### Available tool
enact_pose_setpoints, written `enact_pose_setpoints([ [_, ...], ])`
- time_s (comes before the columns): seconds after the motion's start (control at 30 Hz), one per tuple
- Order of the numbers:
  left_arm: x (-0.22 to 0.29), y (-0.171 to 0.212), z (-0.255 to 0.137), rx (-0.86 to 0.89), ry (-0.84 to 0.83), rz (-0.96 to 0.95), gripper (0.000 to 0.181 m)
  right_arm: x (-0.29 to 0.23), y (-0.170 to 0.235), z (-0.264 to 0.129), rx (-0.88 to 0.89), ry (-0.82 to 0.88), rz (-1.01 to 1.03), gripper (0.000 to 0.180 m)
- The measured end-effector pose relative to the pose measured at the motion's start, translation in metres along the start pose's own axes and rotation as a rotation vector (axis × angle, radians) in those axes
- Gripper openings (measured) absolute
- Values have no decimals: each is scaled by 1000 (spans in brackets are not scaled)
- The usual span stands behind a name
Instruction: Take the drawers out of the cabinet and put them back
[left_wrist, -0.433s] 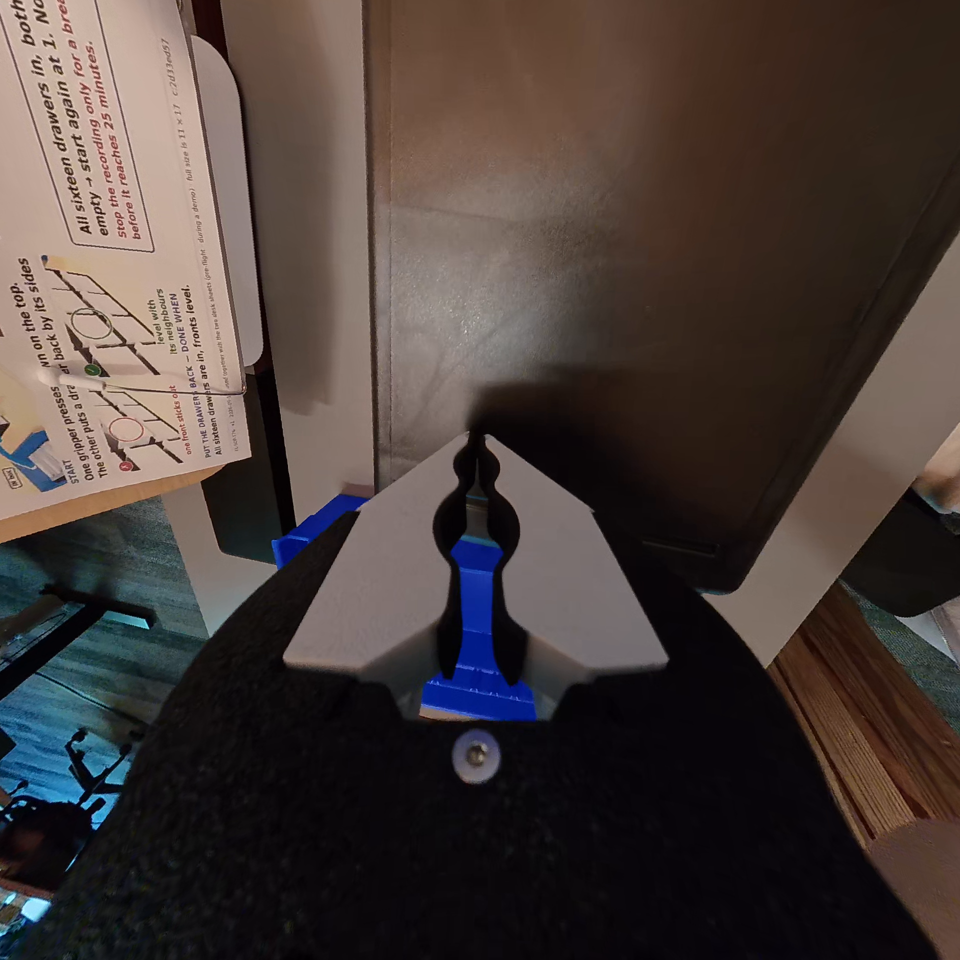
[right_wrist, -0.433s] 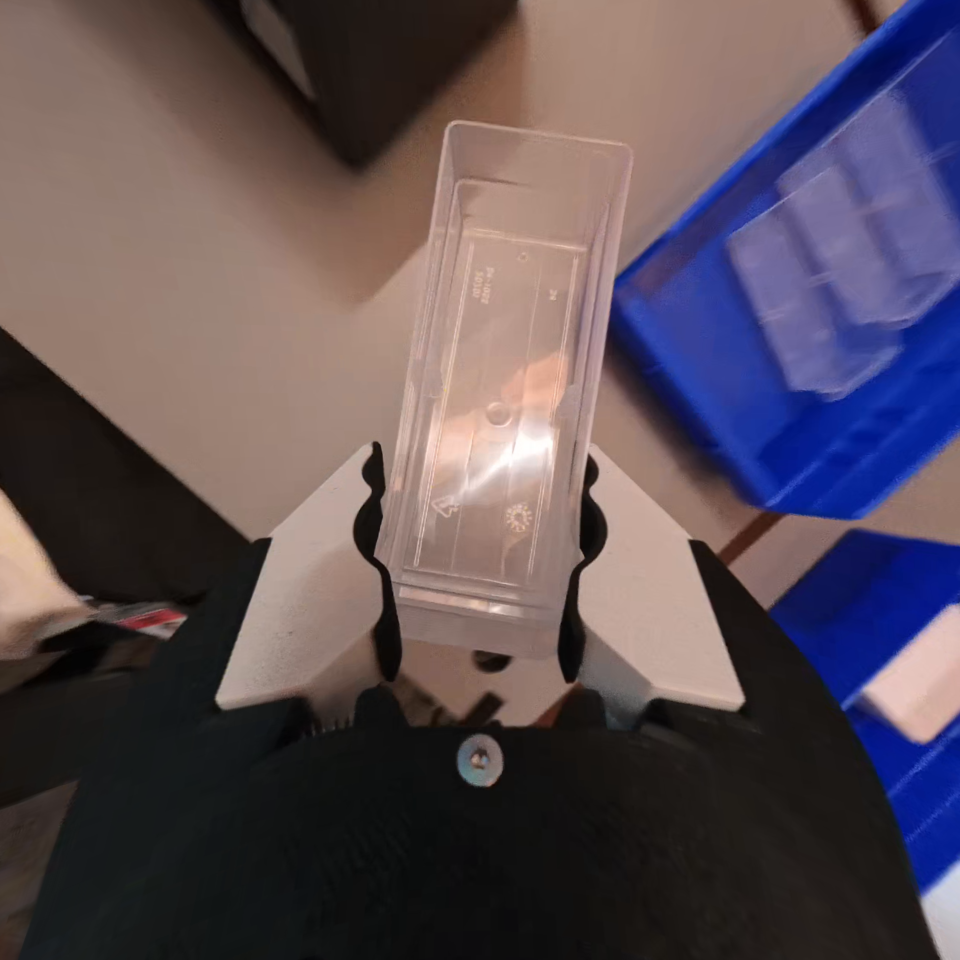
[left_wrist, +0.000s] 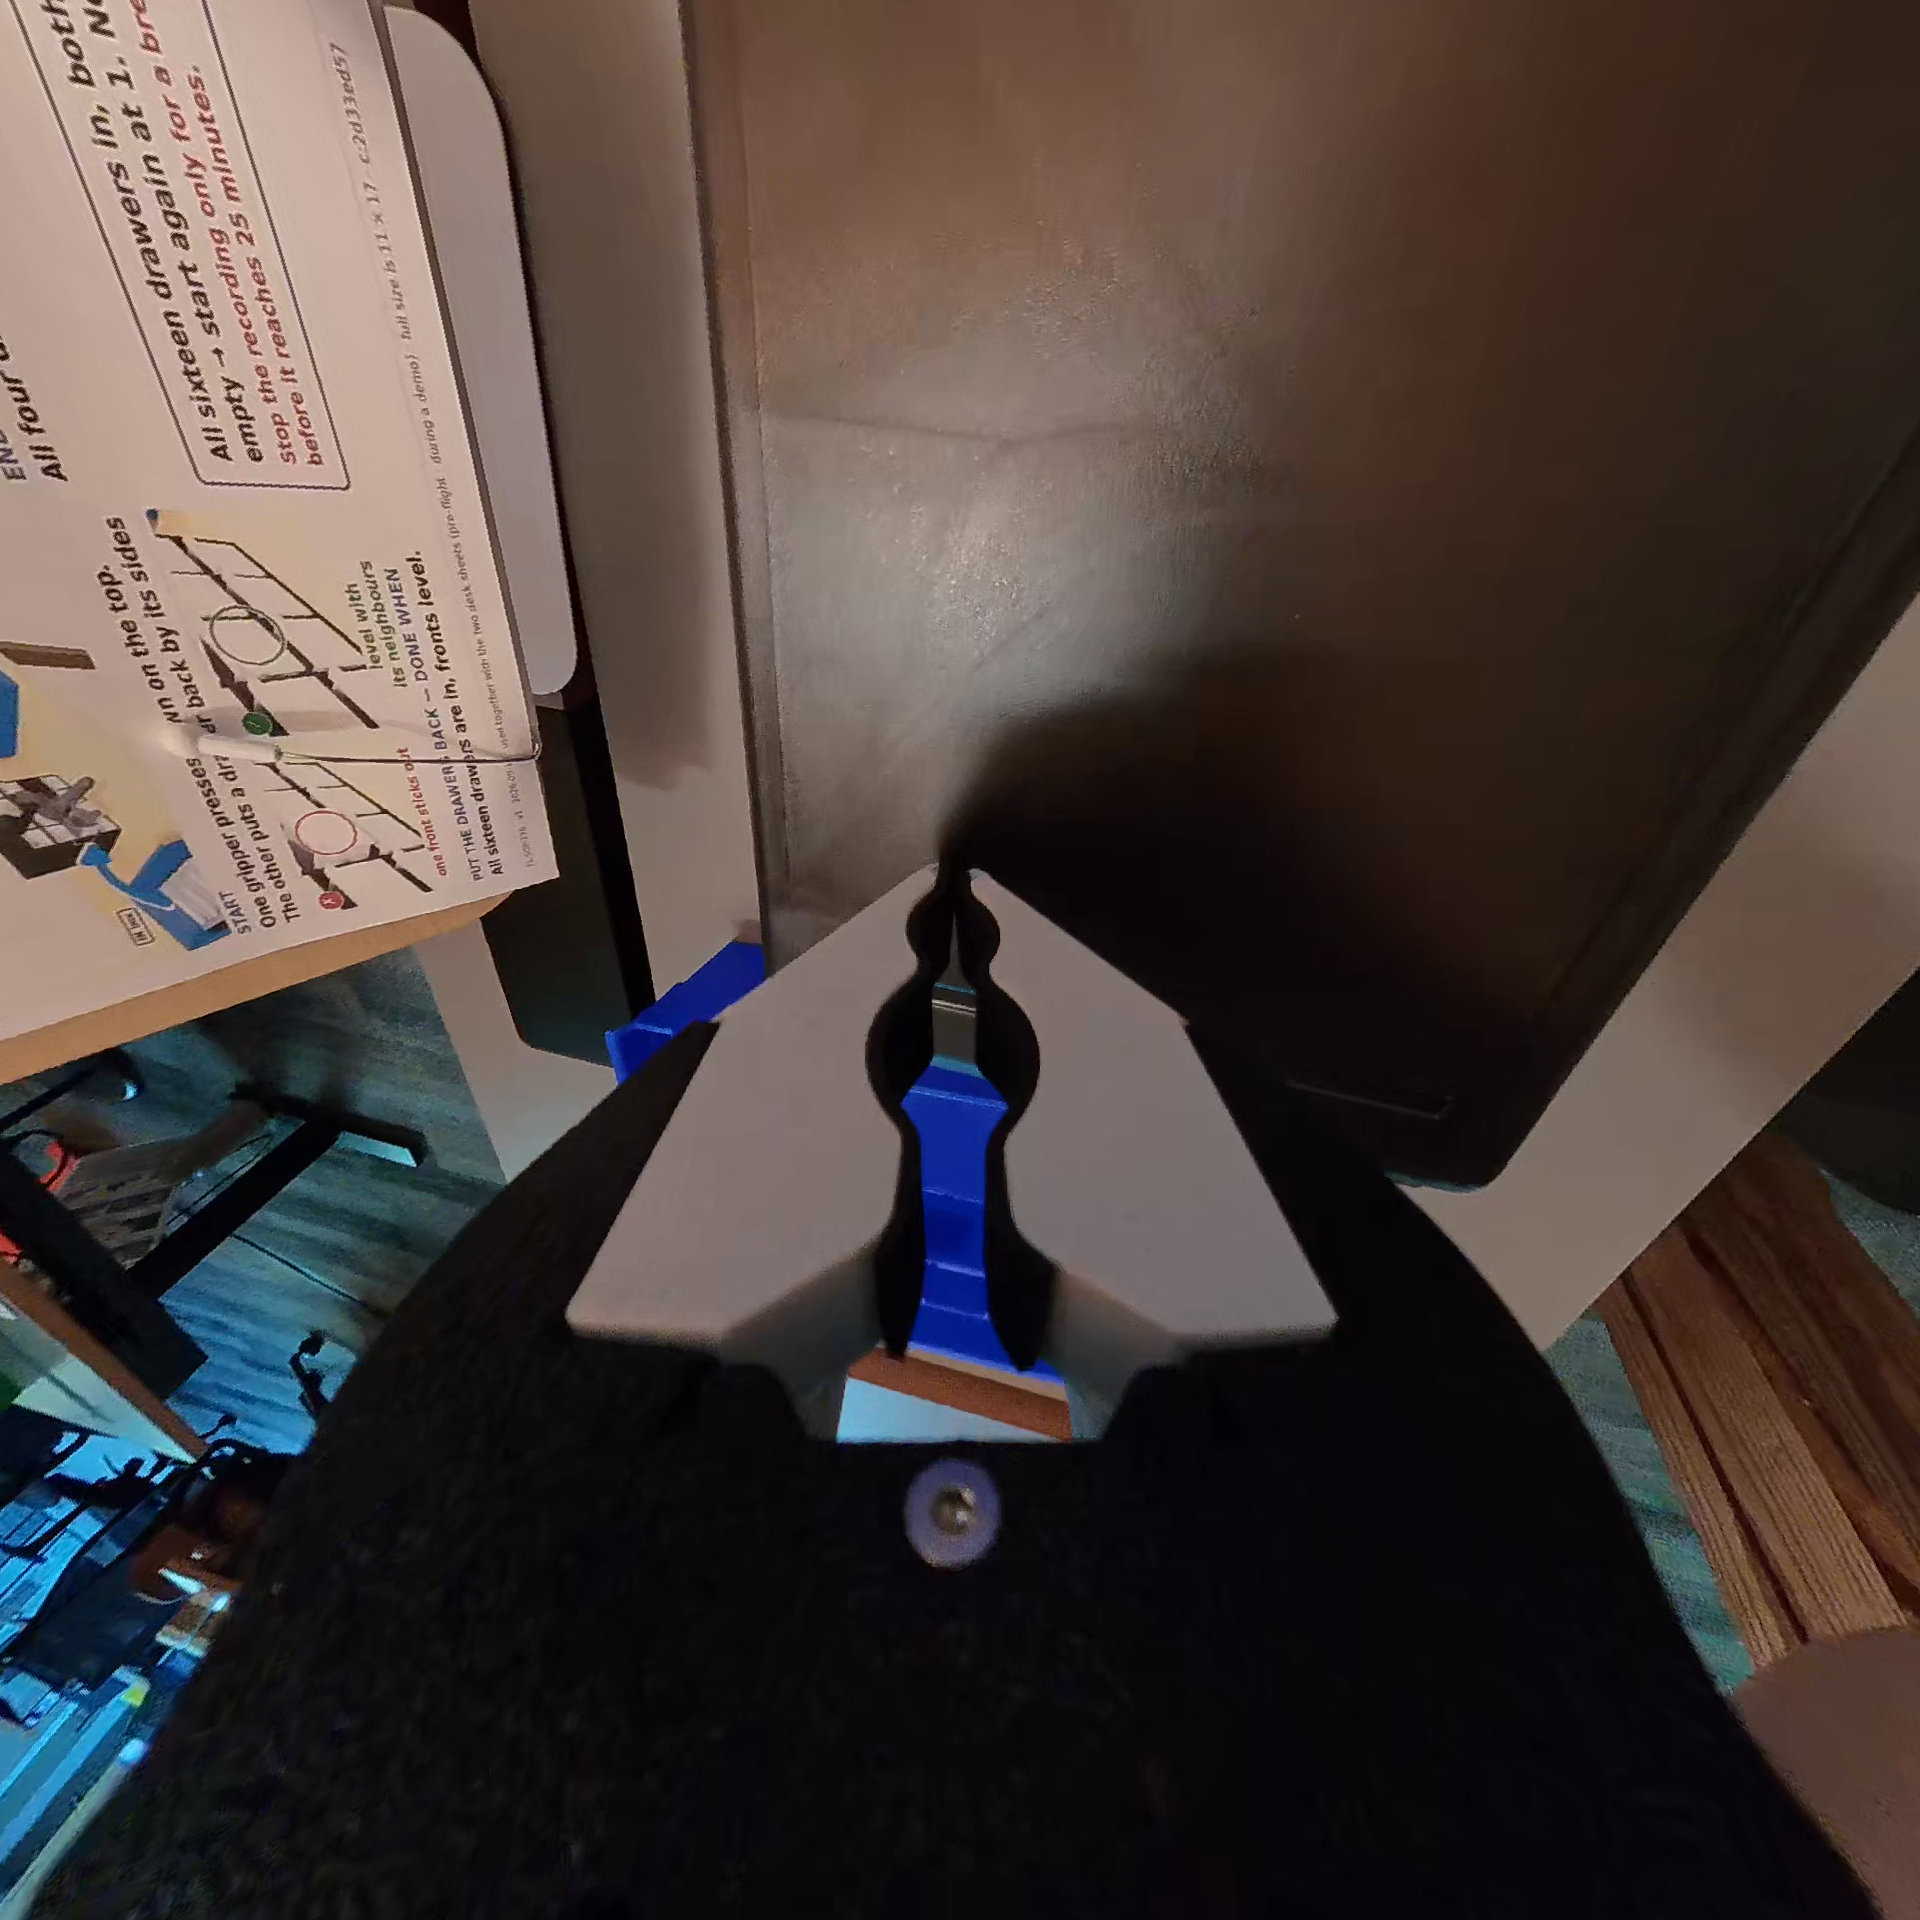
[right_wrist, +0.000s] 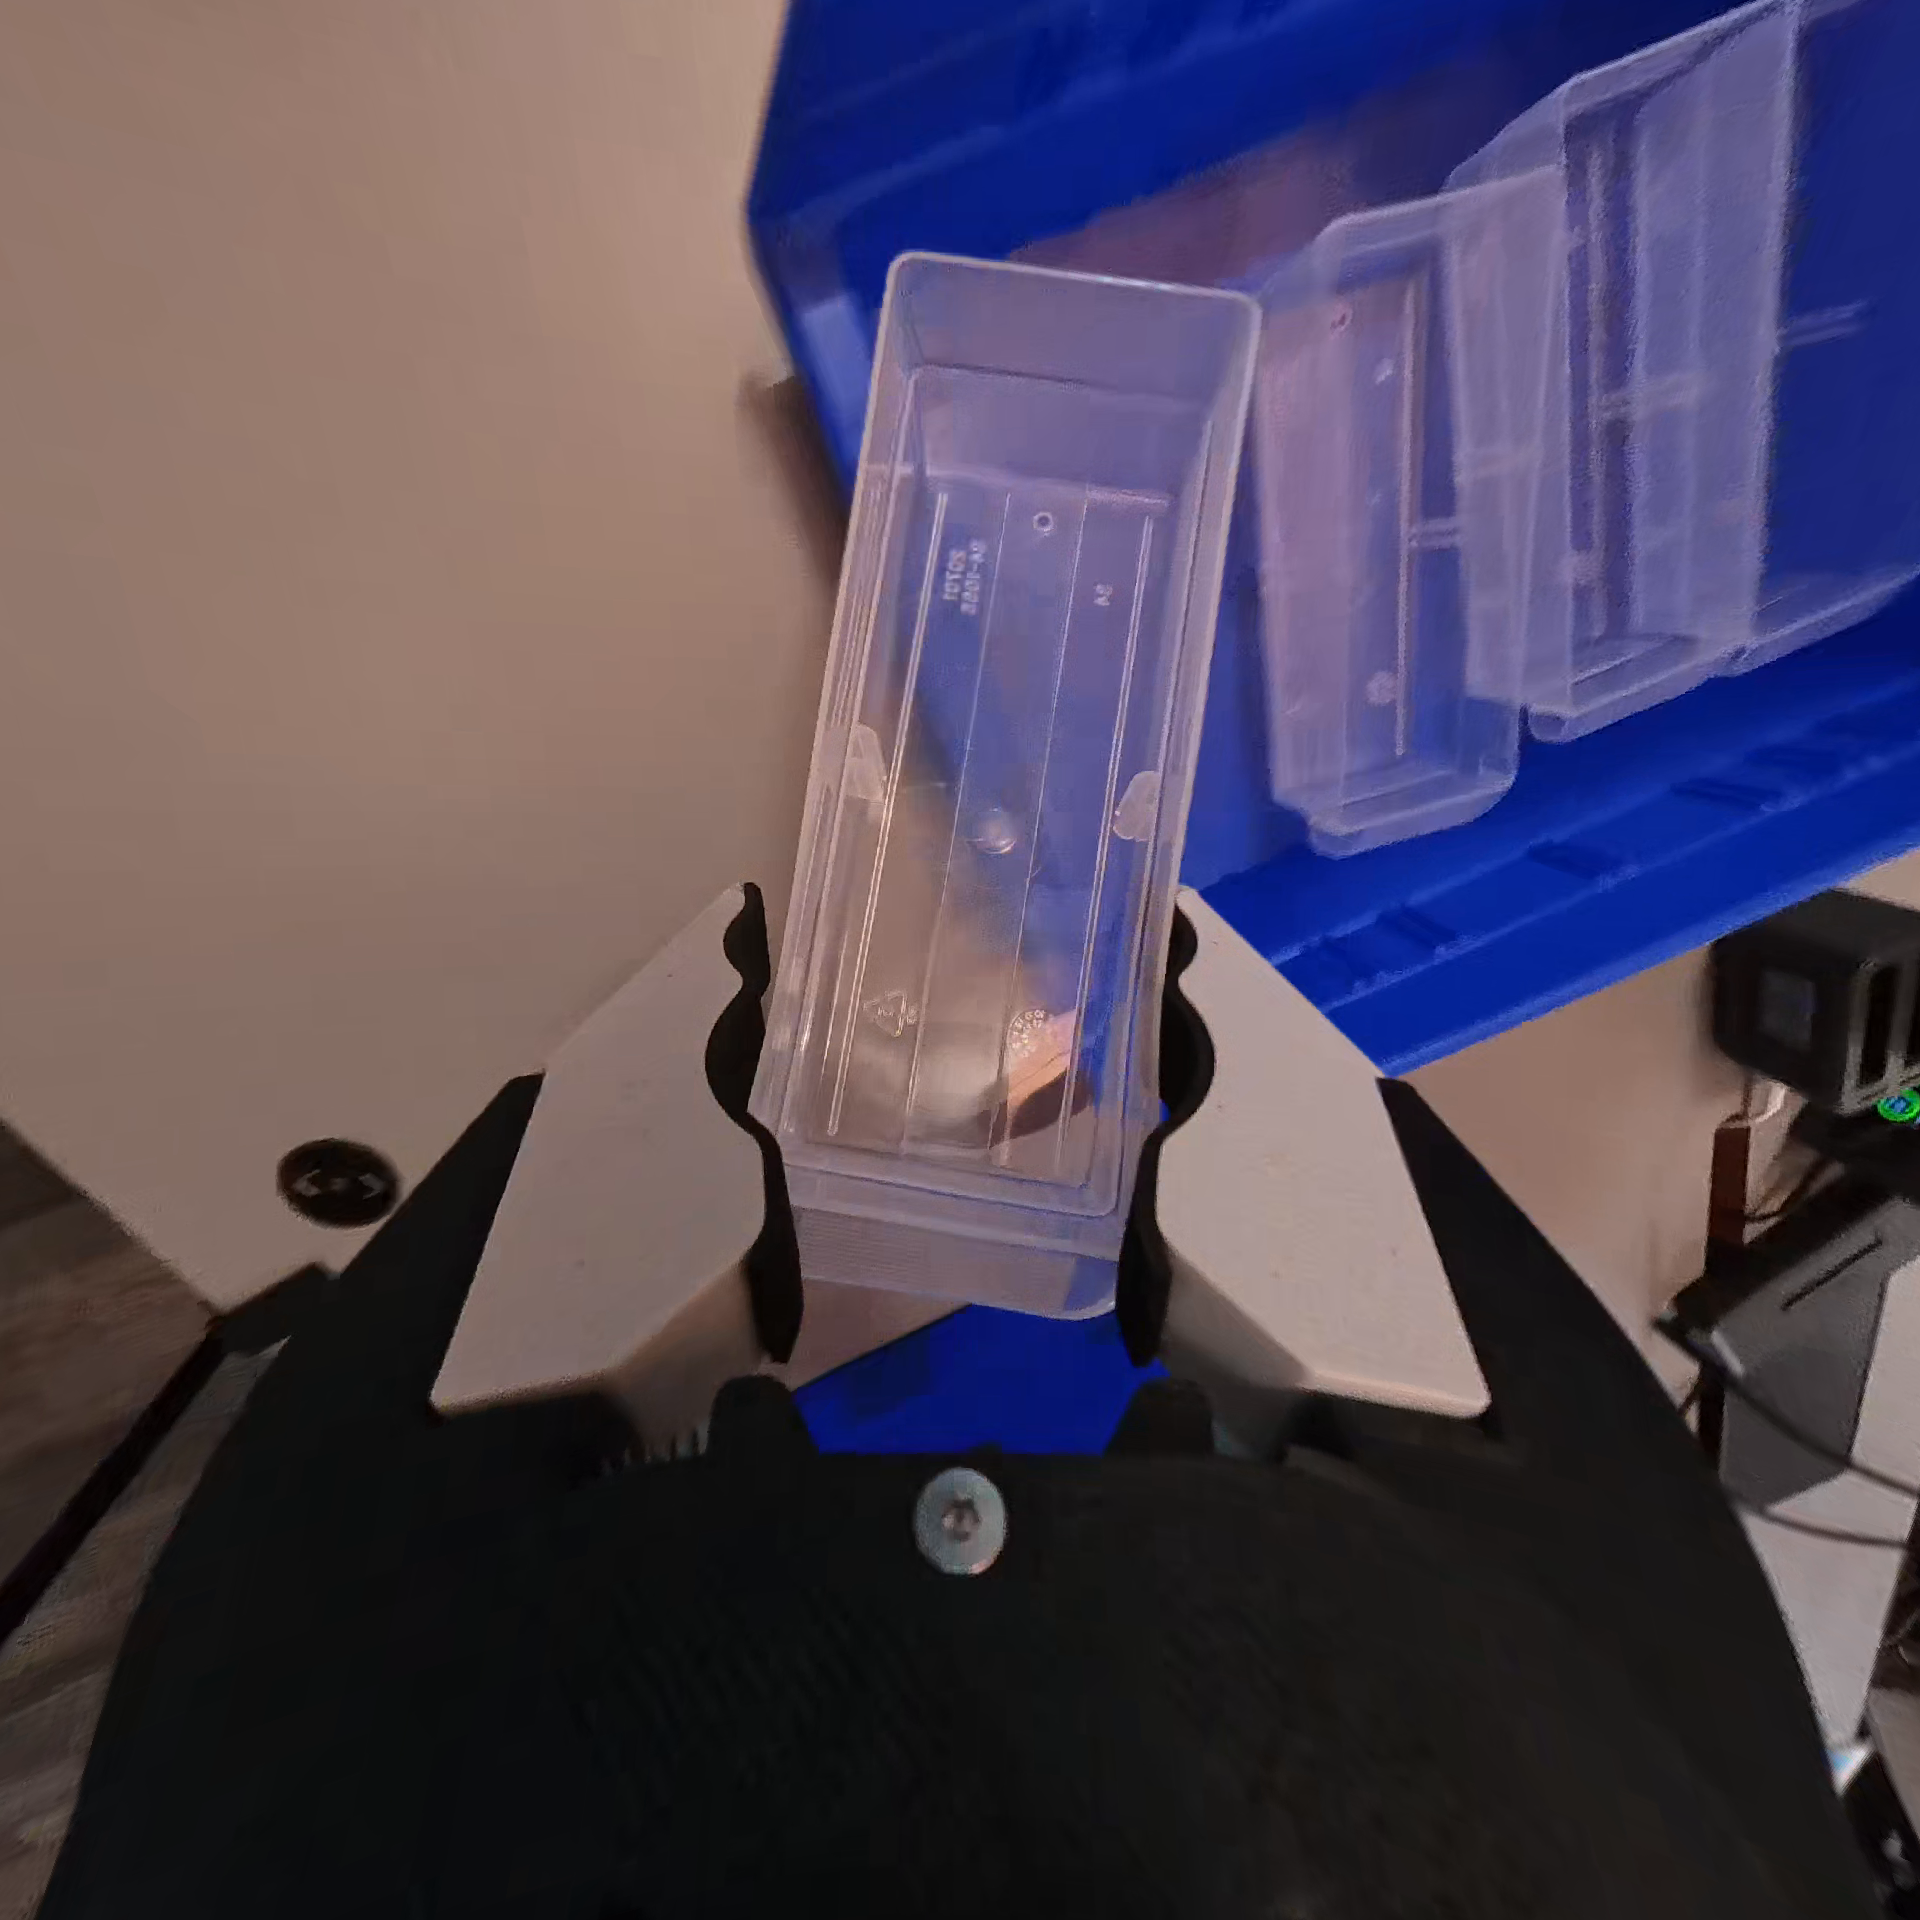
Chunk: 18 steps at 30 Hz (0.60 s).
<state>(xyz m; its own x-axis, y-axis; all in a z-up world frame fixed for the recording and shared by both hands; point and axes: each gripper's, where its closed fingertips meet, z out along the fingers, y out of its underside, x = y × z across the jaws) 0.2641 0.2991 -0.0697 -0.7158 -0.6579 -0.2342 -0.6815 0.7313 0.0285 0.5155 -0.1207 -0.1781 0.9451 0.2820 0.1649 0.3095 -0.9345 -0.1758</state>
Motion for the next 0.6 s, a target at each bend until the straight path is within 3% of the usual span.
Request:
enact_pose_setpoints([
  [0.03, 0, 0, 0, -8, 1, 5, 0, 9, -5, 2, 21, -3, -3, 73],
  [0.27, 0, 0, 0, -25, 53, 24, 0, 37, -3, 27, -96, -120, -120, 74],
  [0.47, 1, 0, 0, 8, 101, 20, 0, 47, -21, 55, 52, -198, -93, 74],
  [0.6, 1, 0, 0, -12, 94, 40, 0, 50, -14, 71, 6, -250, -118, 74],
])
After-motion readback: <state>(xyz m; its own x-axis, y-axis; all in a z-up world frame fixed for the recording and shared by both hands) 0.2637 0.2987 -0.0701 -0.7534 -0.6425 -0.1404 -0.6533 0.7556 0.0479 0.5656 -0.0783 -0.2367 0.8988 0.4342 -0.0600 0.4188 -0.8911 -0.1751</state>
